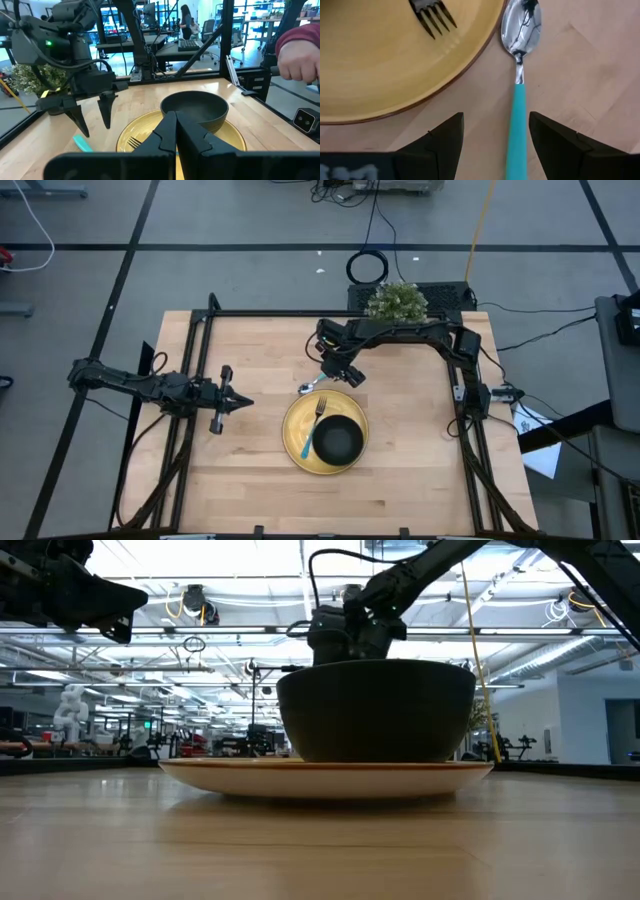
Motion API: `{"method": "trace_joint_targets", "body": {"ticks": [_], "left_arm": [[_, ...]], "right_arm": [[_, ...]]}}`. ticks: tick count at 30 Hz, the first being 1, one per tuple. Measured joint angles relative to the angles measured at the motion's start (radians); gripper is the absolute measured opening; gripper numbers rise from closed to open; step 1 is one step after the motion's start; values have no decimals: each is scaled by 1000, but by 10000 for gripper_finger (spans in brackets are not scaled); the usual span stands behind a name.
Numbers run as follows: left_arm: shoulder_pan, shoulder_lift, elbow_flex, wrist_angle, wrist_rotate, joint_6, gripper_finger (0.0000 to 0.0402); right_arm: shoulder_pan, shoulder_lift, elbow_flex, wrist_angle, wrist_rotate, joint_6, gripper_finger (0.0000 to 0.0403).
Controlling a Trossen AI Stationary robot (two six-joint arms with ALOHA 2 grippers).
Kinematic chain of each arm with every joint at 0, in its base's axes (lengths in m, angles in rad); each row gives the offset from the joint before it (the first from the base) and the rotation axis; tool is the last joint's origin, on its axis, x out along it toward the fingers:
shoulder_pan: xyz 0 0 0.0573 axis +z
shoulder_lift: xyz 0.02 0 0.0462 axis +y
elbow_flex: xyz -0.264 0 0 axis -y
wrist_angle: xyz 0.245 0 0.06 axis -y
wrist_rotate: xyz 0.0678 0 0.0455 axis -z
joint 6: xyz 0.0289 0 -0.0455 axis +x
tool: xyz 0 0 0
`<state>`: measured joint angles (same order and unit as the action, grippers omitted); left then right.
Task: Set table place
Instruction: Put the spoon into the top black bowl
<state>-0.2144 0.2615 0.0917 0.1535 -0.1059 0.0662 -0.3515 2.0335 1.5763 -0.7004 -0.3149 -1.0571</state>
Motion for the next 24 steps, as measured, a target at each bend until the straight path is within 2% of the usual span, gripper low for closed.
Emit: {"method": "trace_joint_targets", "body": {"ticks": [7,24], "left_arm": [[0,0,0,0,0,0,8],[0,0,0,13,0,-1,8]], "right_arm": [[-9,-1,-23,74,0,19,215],[-15,-2,-62,127,-28,24,215]]}}
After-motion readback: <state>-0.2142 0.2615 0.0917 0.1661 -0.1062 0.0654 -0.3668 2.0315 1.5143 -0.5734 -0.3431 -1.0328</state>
